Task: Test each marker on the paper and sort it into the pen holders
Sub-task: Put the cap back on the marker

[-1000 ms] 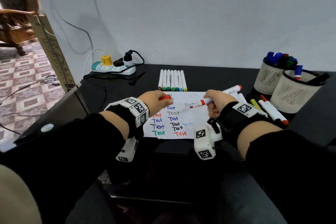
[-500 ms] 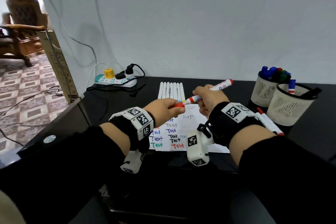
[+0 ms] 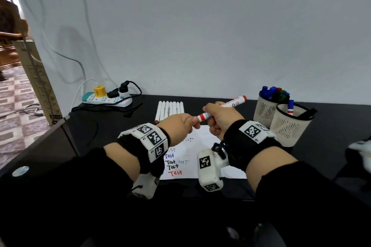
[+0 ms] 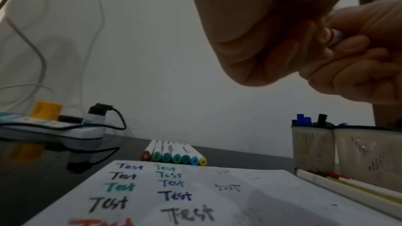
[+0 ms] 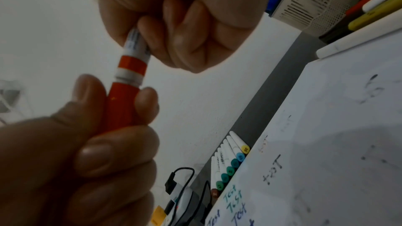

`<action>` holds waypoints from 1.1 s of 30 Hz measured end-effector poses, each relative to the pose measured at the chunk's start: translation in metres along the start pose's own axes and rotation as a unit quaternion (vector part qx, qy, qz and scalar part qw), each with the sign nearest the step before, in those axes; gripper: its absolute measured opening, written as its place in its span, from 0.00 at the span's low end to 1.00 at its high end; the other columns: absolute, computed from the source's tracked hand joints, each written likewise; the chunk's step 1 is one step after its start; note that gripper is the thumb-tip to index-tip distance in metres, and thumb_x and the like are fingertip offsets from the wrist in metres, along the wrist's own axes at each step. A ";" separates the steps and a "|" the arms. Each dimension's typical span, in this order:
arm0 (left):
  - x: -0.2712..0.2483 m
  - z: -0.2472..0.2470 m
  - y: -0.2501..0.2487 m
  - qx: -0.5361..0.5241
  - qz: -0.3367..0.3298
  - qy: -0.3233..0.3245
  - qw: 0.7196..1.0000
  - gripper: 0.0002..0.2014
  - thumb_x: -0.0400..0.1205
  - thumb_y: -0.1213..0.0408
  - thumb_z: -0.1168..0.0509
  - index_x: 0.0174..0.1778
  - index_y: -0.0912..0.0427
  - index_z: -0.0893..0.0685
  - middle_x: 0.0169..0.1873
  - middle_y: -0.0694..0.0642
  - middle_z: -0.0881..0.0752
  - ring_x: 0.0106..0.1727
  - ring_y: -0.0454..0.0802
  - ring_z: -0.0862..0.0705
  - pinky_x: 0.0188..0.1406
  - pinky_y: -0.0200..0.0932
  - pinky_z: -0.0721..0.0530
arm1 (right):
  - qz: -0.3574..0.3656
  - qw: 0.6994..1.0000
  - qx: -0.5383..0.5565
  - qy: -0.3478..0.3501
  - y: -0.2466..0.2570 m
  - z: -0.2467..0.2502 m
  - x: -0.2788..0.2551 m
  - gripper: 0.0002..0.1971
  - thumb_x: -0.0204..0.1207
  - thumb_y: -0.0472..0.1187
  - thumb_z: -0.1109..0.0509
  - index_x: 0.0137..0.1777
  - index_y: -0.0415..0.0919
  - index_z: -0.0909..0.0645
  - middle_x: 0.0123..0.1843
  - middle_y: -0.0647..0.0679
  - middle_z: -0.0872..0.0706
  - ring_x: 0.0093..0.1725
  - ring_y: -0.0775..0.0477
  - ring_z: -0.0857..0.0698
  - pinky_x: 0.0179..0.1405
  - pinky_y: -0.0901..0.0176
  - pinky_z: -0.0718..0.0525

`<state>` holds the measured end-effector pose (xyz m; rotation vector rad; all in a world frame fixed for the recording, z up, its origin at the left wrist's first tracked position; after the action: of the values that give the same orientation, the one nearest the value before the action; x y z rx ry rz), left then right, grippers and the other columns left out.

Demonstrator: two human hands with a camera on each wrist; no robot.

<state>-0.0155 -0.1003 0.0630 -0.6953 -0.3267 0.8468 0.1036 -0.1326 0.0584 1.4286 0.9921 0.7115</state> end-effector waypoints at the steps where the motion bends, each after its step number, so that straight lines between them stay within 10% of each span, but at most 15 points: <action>1: 0.000 -0.001 -0.003 0.018 -0.002 -0.005 1.000 0.15 0.88 0.55 0.54 0.51 0.54 0.22 0.33 0.45 0.27 0.33 0.42 0.28 0.30 0.33 0.32 | -0.006 1.000 0.003 -0.003 -0.001 0.002 0.000 0.20 0.76 0.32 0.35 0.26 0.44 0.38 0.16 0.48 0.34 0.15 0.53 0.41 0.14 0.71 0.45; 13: 0.011 0.008 0.000 0.059 0.032 -0.028 0.997 0.20 0.88 0.53 0.55 0.57 0.58 0.19 0.41 0.53 0.23 0.32 0.45 0.28 0.36 0.41 0.28 | -0.022 0.996 0.075 -0.036 -0.006 0.004 0.003 0.17 0.77 0.46 0.27 0.31 0.39 0.26 0.21 0.47 0.26 0.18 0.54 0.34 0.15 0.67 0.38; 18: 0.012 0.010 0.018 0.031 0.080 -0.035 0.996 0.23 0.88 0.52 0.55 0.58 0.60 0.18 0.43 0.56 0.22 0.41 0.52 0.25 0.44 0.42 0.28 | 0.060 0.996 -0.026 -0.066 0.005 0.009 0.008 0.04 0.78 0.31 0.34 0.49 0.38 0.25 0.33 0.43 0.18 0.26 0.52 0.24 0.24 0.63 0.26; 26: 0.033 0.011 0.008 0.060 0.077 -0.011 0.995 0.23 0.88 0.51 0.54 0.58 0.57 0.15 0.38 0.51 0.21 0.42 0.48 0.25 0.33 0.32 0.32 | 0.219 0.794 -0.565 -0.055 0.035 -0.002 0.016 0.16 0.77 0.43 0.31 0.65 0.47 0.18 0.61 0.43 0.26 0.59 0.44 0.23 0.55 0.60 0.25; 30: 0.054 0.004 -0.010 -0.007 0.043 -0.011 0.999 0.27 0.88 0.48 0.59 0.54 0.57 0.16 0.32 0.49 0.19 0.32 0.45 0.23 0.39 0.38 0.26 | 0.237 0.751 -0.612 -0.078 0.053 0.014 0.021 0.10 0.79 0.41 0.34 0.58 0.41 0.19 0.57 0.43 0.28 0.51 0.42 0.23 0.47 0.58 0.25; 33: 0.070 -0.013 -0.016 -0.058 0.049 0.013 0.997 0.28 0.88 0.47 0.61 0.59 0.59 0.19 0.45 0.54 0.12 0.43 0.50 0.16 0.55 0.44 0.22 | 0.192 0.756 -0.615 -0.111 0.062 0.042 0.027 0.09 0.79 0.39 0.37 0.57 0.40 0.22 0.56 0.43 0.29 0.48 0.42 0.22 0.46 0.57 0.25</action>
<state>0.0448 -0.0588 0.0641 -0.8346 -0.3222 0.9172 0.1630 -0.1251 0.1116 0.4631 -0.1048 1.1495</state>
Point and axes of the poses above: each hand's wrist, its own x-axis towards the middle knuckle, its own z-axis out of the back of the hand, y = z × x, the point moved 8 cm from there along x, towards the middle knuckle
